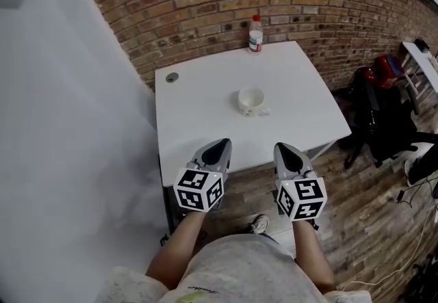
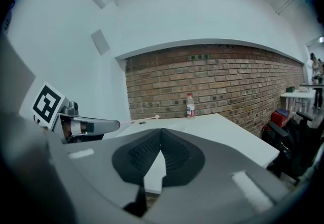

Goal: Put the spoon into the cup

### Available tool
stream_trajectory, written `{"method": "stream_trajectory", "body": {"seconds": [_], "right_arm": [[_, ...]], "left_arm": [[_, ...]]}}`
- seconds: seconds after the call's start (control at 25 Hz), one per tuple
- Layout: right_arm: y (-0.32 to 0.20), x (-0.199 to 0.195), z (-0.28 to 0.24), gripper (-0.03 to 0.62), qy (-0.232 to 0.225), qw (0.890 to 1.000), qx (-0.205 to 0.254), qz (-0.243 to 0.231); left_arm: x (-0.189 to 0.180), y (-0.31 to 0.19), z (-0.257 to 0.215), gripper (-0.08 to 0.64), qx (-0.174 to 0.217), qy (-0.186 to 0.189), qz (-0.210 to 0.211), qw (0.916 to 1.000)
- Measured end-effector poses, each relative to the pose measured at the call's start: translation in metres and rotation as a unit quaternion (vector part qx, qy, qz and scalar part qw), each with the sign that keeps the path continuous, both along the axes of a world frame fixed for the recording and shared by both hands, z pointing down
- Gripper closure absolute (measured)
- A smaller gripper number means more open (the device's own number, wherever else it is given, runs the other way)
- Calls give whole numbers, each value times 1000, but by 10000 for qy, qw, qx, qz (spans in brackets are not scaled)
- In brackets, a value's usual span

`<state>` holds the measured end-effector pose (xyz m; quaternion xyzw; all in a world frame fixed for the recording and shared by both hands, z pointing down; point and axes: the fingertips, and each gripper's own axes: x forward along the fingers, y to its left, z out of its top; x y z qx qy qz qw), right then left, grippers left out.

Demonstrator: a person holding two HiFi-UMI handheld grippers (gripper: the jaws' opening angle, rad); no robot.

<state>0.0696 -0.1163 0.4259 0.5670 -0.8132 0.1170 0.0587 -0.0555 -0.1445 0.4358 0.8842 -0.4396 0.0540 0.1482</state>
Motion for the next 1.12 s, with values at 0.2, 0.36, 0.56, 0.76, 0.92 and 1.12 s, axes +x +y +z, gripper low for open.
{"method": "stream_trajectory", "body": {"seconds": [0.2,0.36,0.56,0.76,0.92,1.12], "right_arm": [[-28,26,-1,581,-94,9998,11,-181],[-45,43,-1,581,-142,9993,42,-351],[-59,51,0,580,-166,9983,74,-553],[-73,55,4,581,-187,9976,27,-661],[-86,57,9,581,-186,9976,-21,-665],[-109,57,13,580,-142,9981,-58,-600]], "left_arm": [[23,-25,5,555,-82,-338,-65,9994],[37,-39,7,555,-96,-596,-117,9981],[46,-49,10,555,-124,-921,-125,9956],[52,-63,19,554,-268,-1223,-34,9921],[52,-78,27,554,-336,-1515,98,9878],[54,-104,39,554,-303,-2025,388,9780]]}}
